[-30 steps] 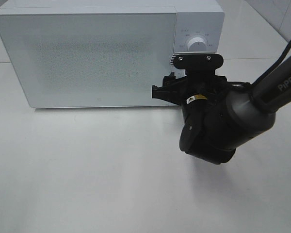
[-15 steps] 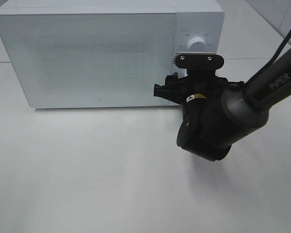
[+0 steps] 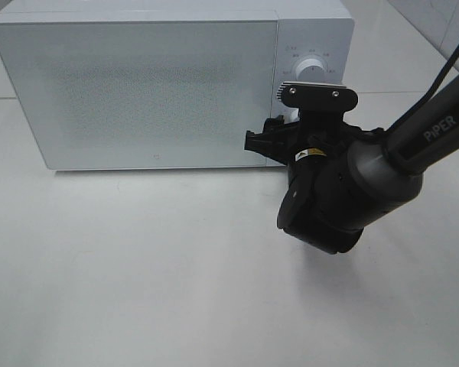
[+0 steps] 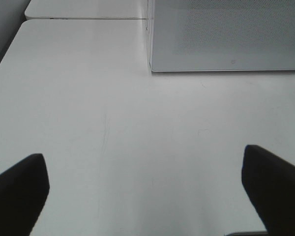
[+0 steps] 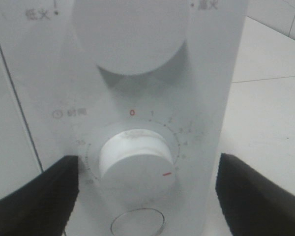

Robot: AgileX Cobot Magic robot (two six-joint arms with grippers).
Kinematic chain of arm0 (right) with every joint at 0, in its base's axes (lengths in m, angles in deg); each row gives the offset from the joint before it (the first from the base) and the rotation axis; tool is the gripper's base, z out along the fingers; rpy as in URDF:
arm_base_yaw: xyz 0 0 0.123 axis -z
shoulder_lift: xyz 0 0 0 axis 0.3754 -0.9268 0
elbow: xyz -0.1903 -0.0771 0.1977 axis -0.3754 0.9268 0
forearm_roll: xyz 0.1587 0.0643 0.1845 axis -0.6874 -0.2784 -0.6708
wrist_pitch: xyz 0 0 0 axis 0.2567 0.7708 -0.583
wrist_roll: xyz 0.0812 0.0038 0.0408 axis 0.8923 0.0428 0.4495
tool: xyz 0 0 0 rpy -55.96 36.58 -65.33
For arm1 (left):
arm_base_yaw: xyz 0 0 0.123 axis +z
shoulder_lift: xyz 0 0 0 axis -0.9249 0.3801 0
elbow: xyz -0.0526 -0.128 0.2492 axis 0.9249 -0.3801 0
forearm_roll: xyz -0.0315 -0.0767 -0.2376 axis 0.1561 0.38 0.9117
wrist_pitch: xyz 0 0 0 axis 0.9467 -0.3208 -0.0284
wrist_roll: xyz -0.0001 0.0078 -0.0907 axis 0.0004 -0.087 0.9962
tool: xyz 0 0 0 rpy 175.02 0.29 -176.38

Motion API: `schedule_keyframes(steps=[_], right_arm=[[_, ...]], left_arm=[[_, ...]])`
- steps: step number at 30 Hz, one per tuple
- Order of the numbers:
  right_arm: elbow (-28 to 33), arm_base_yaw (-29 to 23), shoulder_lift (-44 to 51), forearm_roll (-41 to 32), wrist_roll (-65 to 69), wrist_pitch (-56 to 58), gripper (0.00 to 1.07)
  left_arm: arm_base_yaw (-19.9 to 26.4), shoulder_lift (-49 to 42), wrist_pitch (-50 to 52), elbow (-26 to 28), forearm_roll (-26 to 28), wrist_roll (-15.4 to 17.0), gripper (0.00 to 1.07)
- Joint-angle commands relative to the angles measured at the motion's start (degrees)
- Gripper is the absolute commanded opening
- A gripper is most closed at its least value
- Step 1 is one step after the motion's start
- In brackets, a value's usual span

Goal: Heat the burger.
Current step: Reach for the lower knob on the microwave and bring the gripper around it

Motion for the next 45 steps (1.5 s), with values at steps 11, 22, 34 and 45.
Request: schedule_keyframes(steps=[11, 22, 34, 45], right_arm=[[-1.66, -0.74, 0.06, 1.03, 0.11, -12.03, 0.75], [-1.66, -1.2, 0.06, 0.8, 0.0, -12.03, 0.75], [-1.66, -1.2, 0.06, 0.86, 0.0, -12.03, 0.61], [-1.66, -1.03, 0.06, 1.89, 0.4, -11.8, 0.08]], left_arm=[[0.17, -0.97, 0.69, -0.23, 0.06, 0.4, 1.0], [0.17, -0.97, 0.69, -0.23, 0.06, 0.4, 1.0], [0.17, -0.97, 0.69, -0.23, 0.06, 0.4, 1.0], [0.17, -0.97, 0.69, -0.23, 0.06, 0.4, 1.0]])
